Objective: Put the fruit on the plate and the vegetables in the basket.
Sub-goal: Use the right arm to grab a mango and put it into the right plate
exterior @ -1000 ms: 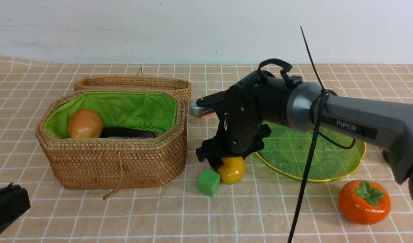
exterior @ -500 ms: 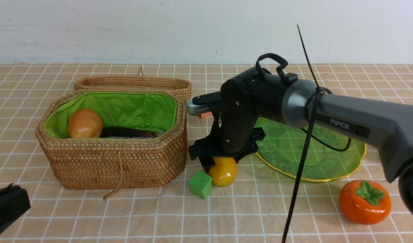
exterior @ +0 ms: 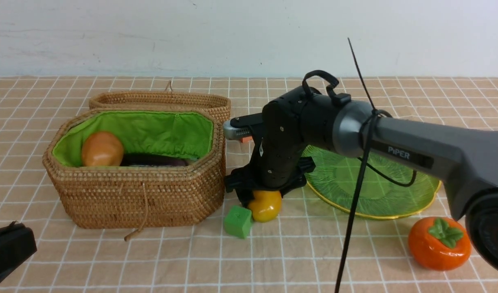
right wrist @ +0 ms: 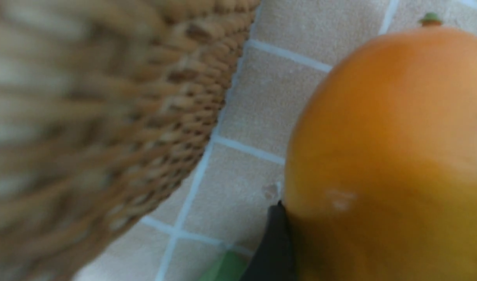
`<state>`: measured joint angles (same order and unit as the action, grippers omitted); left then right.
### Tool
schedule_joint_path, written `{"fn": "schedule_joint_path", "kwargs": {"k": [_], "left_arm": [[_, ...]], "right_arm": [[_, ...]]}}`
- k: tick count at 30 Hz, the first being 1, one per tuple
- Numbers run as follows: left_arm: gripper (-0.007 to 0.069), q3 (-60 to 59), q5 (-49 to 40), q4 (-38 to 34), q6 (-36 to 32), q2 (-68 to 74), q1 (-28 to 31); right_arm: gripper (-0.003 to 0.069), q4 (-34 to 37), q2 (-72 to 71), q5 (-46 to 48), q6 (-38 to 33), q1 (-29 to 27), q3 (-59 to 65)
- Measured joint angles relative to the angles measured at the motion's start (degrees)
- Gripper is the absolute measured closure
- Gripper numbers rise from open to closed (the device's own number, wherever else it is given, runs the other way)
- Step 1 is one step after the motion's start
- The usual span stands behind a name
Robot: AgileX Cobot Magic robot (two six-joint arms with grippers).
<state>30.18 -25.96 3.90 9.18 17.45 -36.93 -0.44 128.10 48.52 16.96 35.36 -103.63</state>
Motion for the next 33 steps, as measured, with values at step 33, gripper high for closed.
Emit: {"fn": "schedule_joint_path", "kwargs": {"k": [33], "left_arm": [[0.0637, 0.0, 3.4, -19.3, -18.2, 0.0, 0.0]], "right_arm": [[0.0085, 8.3, -13.1, 9.4, -4.8, -25.7, 10.0]]}}
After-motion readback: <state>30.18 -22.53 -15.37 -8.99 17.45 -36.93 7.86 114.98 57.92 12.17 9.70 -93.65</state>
